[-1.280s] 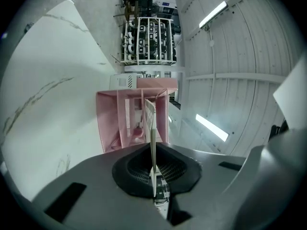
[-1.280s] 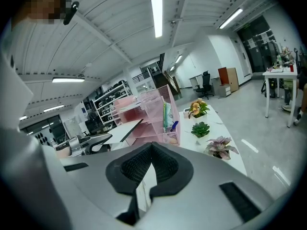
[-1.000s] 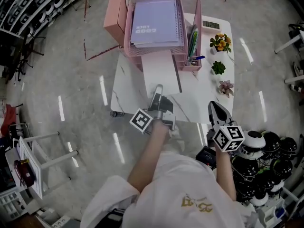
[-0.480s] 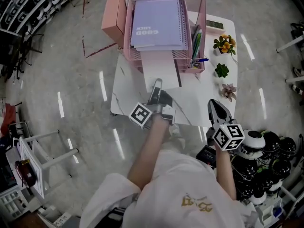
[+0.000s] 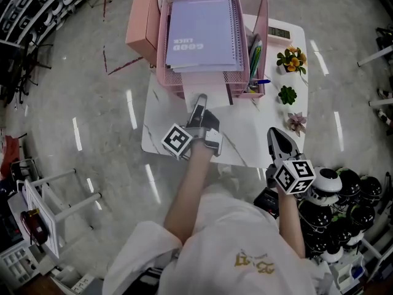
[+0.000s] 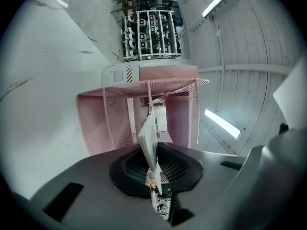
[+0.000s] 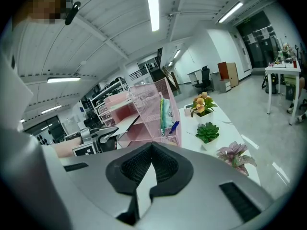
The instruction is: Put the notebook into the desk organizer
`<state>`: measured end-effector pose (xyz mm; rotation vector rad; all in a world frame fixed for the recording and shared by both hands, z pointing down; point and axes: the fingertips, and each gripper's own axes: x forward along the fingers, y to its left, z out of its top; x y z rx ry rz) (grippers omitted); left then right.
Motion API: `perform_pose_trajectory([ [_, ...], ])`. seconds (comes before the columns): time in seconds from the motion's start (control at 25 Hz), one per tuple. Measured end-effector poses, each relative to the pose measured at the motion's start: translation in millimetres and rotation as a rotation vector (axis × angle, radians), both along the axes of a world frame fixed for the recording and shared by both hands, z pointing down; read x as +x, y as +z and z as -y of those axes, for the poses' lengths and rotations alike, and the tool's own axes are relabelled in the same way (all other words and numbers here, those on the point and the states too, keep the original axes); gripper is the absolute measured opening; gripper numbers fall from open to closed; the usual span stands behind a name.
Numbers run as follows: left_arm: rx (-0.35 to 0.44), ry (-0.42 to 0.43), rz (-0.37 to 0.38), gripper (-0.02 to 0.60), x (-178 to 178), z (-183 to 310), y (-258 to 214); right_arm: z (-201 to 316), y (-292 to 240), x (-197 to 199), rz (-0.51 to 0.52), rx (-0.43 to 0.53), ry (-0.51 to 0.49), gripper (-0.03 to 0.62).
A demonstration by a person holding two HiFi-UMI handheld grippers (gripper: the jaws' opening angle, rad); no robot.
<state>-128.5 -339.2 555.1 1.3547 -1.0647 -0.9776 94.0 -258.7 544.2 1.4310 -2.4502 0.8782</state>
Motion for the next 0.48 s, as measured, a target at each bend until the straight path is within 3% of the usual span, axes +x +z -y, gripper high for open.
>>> perform_pose_trajectory([
  [0.48, -0.021, 0.018, -0.012, 0.129, 1.7, 21.8, 6.9, 8.0, 4.6, 5.4, -0.004, -0.012, 0.013, 0.012],
])
